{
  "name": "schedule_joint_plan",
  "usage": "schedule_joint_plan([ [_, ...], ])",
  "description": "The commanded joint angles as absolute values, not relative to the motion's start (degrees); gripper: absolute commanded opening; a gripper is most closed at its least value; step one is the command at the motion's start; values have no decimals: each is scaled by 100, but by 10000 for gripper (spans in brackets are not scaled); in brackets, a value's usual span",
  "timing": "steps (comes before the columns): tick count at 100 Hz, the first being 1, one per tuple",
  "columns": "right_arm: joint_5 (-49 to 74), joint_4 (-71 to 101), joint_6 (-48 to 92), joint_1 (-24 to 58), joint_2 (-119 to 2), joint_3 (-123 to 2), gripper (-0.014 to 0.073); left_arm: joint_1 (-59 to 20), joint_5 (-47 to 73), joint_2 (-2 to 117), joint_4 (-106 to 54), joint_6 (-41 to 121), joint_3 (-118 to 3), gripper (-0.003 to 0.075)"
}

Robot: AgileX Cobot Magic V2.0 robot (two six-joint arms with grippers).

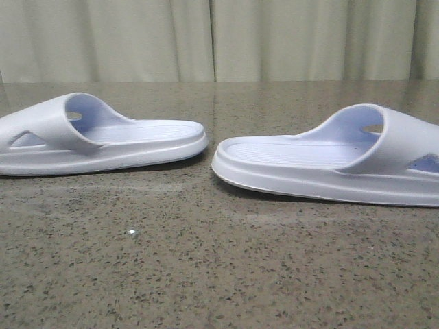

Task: Insert blue slippers together front up

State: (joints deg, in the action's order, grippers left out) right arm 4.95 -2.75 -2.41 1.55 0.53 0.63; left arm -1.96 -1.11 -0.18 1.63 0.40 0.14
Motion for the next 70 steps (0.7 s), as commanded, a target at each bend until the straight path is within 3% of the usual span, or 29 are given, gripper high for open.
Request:
schedule_joint_plan([
  [1, 39, -332, -226, 160, 180, 174, -107, -181, -578, -197, 166, 0, 58, 16],
  [37, 254, -332, -226, 160, 180, -365, -106, -181, -752, -197, -1186, 0, -146, 15],
  [70, 1628, -282, -226, 160, -687, -2048, -85, -181, 1617, 417, -1919, -49, -1769, 15],
])
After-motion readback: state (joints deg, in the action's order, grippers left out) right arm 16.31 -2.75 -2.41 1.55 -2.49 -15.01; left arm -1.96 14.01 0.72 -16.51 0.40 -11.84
